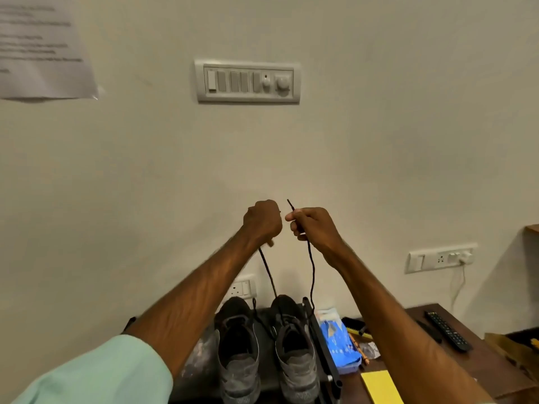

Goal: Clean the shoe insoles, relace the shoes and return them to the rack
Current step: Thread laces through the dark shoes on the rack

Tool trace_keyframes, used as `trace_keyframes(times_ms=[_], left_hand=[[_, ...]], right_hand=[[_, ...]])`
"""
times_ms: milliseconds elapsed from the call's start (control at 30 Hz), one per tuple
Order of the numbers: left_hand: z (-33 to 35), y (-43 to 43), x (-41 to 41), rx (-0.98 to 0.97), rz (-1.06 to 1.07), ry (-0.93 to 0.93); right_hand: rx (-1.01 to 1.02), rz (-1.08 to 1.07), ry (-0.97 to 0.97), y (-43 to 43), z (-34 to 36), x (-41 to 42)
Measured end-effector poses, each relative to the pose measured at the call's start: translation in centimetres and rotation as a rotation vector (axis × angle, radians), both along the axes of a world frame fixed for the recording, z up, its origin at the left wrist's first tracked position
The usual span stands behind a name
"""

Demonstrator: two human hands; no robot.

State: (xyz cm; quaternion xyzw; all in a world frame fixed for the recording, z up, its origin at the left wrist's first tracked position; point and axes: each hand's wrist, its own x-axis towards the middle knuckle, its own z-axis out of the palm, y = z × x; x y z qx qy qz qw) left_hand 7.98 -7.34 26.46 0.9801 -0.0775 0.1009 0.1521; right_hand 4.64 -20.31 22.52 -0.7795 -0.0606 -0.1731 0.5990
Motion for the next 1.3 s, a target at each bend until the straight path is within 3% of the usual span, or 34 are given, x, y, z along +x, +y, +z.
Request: trace_keyframes(times_ms=[67, 167, 333, 533, 633, 733, 900, 1100, 1167, 1300], left_hand=[[0.8, 0.3, 0.5, -0.055, -0.063, 0.039], [0.9, 0.5, 0.5, -0.299, -0.165, 0.036], [1.2, 1.3, -0.4, -0.641, -0.093, -0.002], [1.7, 1.8, 0.3, -0.958, -0.145, 0.207], [1.6, 1.7, 1.1, -1.012, -0.136, 0.255], [1.7, 1.5, 0.9, -0.964, -0.206, 0.234], [2.1, 1.9, 1.3, -0.726, -0.361, 0.210], [3.8, 2.6, 2.5, 0.014, -0.333, 0.018], [4.6, 2.5, 1.9, 0.078, -0.337, 0.027], [5.2, 2.5, 1.1, -0.009, -0.392, -0.032]], right_hand=[[-0.043, -0.017, -0.035, 0.1, 0.9, 0.0], [-0.053, -0.096, -0.113, 0.1, 1.6, 0.1], [-0.021, -0.172, -0.145, -0.6, 2.5, -0.2], [0.004, -0.147, -0.110, -0.4, 2.8, -0.4], [0.003, -0.172, -0.131, -0.1, 2.8, -0.3], [0.014, -0.193, -0.168, 0.0, 3.0, -0.2], [0.020, -0.193, -0.176, -0.2, 3.2, -0.4], [0.048, -0.188, -0.183, -0.3, 3.5, -0.9], [0.044, -0.195, -0.182, -0.3, 3.5, -1.1], [0.048, -0.199, -0.181, -0.5, 3.5, -1.4]])
